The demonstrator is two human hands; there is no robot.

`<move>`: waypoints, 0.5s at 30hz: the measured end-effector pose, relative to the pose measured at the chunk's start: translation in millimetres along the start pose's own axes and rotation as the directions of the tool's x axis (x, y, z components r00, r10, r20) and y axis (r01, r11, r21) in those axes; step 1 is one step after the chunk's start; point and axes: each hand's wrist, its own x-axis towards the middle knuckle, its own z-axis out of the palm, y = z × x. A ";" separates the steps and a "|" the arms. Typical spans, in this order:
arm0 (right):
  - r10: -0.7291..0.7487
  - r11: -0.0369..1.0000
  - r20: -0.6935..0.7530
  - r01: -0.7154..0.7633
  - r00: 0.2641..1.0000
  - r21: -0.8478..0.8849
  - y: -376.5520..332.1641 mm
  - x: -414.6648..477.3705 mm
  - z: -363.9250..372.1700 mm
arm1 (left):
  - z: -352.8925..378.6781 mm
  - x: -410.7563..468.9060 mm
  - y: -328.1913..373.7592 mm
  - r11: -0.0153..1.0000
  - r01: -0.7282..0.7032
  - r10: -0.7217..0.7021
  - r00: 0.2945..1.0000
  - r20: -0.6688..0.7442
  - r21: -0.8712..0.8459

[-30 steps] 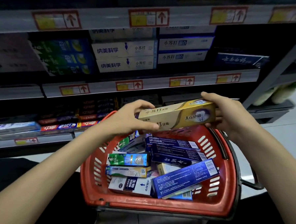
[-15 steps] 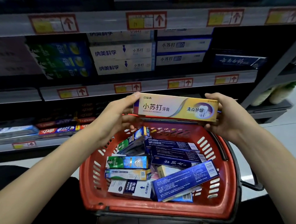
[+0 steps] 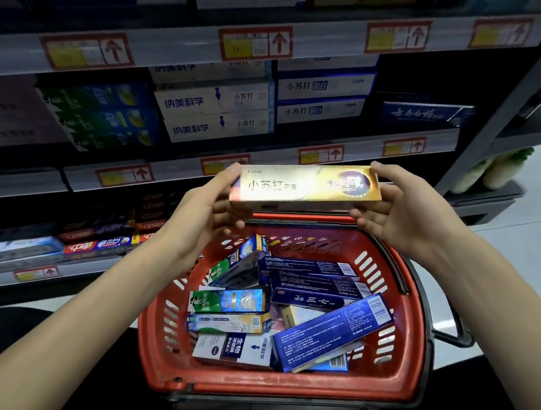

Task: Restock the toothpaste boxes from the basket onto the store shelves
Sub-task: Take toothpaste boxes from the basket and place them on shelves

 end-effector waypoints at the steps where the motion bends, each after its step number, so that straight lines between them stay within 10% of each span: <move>1: 0.002 1.000 0.010 -0.002 1.000 -0.014 0.3 -1.0 -0.8 | 0.3 0.8 -0.1 1.000 0.010 -0.010 1.000 -0.013 -0.019; 15: 0.016 1.000 -0.001 -0.016 1.000 -0.009 -2.6 -2.9 -15.5 | 18.8 8.3 -2.8 0.999 0.031 -0.032 0.999 -0.028 -0.031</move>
